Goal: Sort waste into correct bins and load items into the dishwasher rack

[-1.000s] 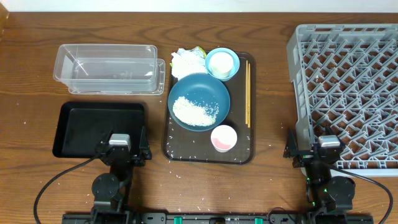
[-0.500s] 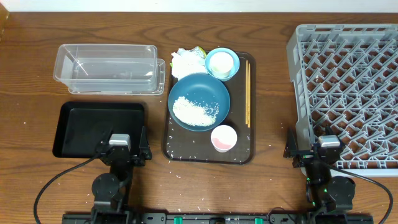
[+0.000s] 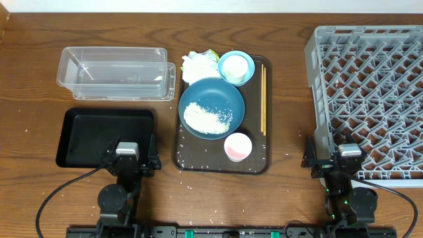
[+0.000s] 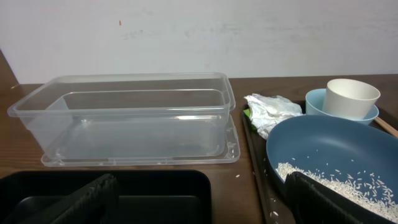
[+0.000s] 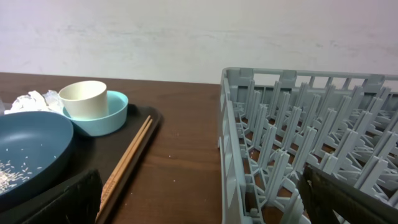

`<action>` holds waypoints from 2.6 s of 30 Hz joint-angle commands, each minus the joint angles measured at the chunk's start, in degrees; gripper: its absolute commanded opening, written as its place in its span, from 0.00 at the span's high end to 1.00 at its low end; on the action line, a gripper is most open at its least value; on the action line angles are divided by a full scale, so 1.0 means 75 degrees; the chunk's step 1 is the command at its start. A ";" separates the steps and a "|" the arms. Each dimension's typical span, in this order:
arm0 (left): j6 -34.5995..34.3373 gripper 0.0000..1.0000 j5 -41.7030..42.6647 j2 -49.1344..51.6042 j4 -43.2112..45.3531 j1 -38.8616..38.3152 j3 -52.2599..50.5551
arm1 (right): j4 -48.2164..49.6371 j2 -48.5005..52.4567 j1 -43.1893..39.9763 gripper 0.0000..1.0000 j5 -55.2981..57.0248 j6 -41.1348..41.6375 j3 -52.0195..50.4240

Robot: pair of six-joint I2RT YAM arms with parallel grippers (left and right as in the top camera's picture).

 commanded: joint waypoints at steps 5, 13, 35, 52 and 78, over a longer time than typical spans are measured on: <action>0.0105 0.12 -0.0090 -0.0038 -0.0227 -0.0029 -0.0175 | -0.0029 -0.0041 0.0070 0.01 -0.0052 -0.0082 -0.0012; 0.0105 0.12 -0.0090 -0.0038 -0.0227 -0.0029 -0.0175 | -0.0029 -0.0041 0.0070 0.01 -0.0052 -0.0082 -0.0012; 0.0105 0.11 -0.0090 -0.0038 -0.0227 -0.0029 -0.0175 | -0.0029 -0.0041 0.0070 0.01 -0.0052 -0.0082 -0.0012; 0.0105 0.12 -0.0093 -0.0038 -0.0227 -0.0029 -0.0175 | -0.0029 -0.0041 0.0070 0.01 -0.0052 -0.0082 -0.0012; 0.0102 0.12 0.0157 -0.0038 -0.0195 -0.0029 -0.0175 | -0.0029 -0.0032 0.0070 0.01 -0.0035 -0.0082 -0.0012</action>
